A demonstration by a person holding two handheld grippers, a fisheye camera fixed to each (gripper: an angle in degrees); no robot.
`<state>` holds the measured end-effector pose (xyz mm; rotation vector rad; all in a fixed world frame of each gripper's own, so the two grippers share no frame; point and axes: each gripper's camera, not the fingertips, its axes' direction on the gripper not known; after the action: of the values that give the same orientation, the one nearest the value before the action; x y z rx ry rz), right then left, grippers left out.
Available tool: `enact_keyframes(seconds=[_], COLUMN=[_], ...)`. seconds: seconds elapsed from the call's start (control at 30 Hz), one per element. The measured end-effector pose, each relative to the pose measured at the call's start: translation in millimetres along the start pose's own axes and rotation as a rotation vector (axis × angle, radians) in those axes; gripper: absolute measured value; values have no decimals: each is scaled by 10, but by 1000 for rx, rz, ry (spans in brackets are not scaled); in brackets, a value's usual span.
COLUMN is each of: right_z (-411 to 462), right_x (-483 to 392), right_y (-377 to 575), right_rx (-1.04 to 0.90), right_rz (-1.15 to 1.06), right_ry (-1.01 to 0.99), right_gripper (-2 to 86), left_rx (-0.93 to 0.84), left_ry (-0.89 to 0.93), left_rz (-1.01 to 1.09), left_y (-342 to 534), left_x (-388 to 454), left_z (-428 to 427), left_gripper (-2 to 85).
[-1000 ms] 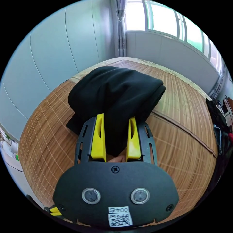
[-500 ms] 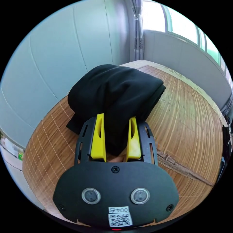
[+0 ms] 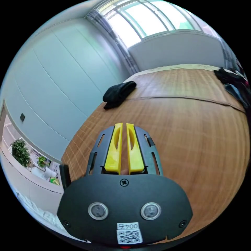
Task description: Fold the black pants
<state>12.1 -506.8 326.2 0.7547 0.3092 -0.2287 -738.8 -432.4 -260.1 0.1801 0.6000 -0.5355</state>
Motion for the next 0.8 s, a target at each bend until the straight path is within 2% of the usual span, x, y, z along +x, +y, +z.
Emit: enact_keyframes(seconds=[0.07, 0.1, 0.27, 0.37, 0.5, 0.63, 0.73, 0.8], right_z=[-1071, -1319, -3346, -4193, -4912, -5397, -5620, -5798], right_x=[403, 499, 1139, 1228, 1349, 1514, 1623, 1718], right_y=[768, 951, 2317, 2839, 3285, 3422, 3439, 3507], right_rx=[-2, -6, 17, 62, 111, 160, 183, 216], right_rz=[86, 108, 299, 301, 335, 342, 333, 357], right_ry=[135, 168, 423, 528, 551, 505, 481, 447], right_gripper=[1, 0, 26, 64, 70, 56, 54, 57], left_rx=[-14, -15, -4, -43, -101, -324, -317, -328], left_ry=[20, 17, -221, -277, -381, -550, -668, -666], left_rz=[99, 126, 487, 527, 587, 705, 780, 724], left_y=[168, 217, 927, 1493, 2183, 2791, 3075, 3135], left_x=[94, 127, 699, 876, 1101, 1205, 1269, 1220], left_z=[118, 143, 323, 483, 752, 1355, 1612, 1700], left_gripper=[41, 35, 15, 12, 10, 7, 7, 7])
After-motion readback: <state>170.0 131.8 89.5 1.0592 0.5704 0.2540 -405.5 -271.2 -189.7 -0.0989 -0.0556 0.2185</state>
